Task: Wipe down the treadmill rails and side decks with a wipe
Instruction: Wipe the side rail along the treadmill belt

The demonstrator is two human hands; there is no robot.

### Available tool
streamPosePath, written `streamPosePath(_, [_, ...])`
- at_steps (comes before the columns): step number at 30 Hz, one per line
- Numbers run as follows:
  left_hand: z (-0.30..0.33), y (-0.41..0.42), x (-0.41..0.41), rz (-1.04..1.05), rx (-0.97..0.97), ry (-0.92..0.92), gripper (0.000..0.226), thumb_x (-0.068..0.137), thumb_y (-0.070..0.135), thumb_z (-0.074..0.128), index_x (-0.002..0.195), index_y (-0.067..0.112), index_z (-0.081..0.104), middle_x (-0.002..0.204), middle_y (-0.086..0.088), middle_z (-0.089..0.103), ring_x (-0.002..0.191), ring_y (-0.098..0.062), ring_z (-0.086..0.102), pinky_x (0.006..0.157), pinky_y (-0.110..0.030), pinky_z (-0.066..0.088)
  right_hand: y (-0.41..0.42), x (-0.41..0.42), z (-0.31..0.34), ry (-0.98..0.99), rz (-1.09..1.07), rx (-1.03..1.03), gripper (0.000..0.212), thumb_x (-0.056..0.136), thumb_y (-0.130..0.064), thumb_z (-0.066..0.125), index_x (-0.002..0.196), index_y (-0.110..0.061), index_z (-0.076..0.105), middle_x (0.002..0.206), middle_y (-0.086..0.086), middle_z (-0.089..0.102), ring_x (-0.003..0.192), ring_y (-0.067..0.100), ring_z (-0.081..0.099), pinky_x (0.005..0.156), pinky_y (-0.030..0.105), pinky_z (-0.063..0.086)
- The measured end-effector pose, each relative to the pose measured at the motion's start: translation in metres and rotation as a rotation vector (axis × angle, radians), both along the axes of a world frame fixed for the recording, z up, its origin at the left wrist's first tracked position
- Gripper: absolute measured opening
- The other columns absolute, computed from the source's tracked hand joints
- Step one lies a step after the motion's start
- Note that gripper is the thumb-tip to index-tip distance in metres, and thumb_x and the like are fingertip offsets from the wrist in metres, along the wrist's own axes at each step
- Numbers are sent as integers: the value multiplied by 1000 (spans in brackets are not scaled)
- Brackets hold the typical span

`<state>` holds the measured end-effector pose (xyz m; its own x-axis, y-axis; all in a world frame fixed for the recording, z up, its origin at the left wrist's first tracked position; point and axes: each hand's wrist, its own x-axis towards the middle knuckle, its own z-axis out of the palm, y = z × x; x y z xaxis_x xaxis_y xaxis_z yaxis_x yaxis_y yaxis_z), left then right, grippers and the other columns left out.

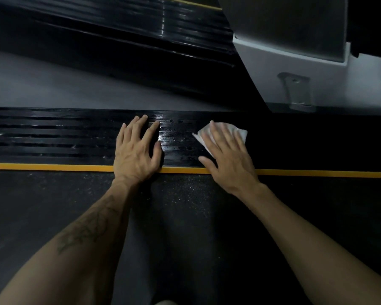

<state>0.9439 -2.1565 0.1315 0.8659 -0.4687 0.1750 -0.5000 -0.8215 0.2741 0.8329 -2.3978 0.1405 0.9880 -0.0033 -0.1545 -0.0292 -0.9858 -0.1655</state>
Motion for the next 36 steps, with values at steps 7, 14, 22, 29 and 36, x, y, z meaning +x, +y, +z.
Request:
streamPosePath(7, [-1,0,0,1,5,3,57,99,42,40,150,18,49,157,-14,41,151,-30,31,126,-52,18,-23,10,8,53,-306,-49,85,97,-68,4,166,-18,3,173,6,-6,159,29,-4,126,57,1])
streamPosePath(14, [-2,1,0,-3,5,-8,57,99,41,41,150,18,49,158,-14,41,151,-30,31,126,-52,19,14,30,7,52,-35,75,84,98,-68,11,165,-19,-1,172,6,-9,159,24,-10,129,45,-2])
streamPosePath(22, [-2,0,1,0,-3,-17,56,99,41,41,149,17,50,156,-14,42,150,-31,32,127,-50,17,-14,9,5,25,-282,-12,86,99,-67,9,165,-14,1,172,9,-8,159,30,-6,128,48,-3])
streamPosePath(29, [-1,0,0,3,0,-18,56,100,42,42,150,18,49,157,-13,41,151,-29,31,127,-51,18,11,54,11,98,-177,44,81,101,-68,12,165,-22,-4,172,5,-13,158,28,-15,128,46,-10])
streamPosePath(36, [0,0,1,4,3,-15,56,99,41,41,149,17,50,157,-14,42,150,-30,32,126,-52,20,-25,6,5,27,112,38,73,104,-63,14,165,-24,6,173,-1,-2,159,19,-5,129,47,4])
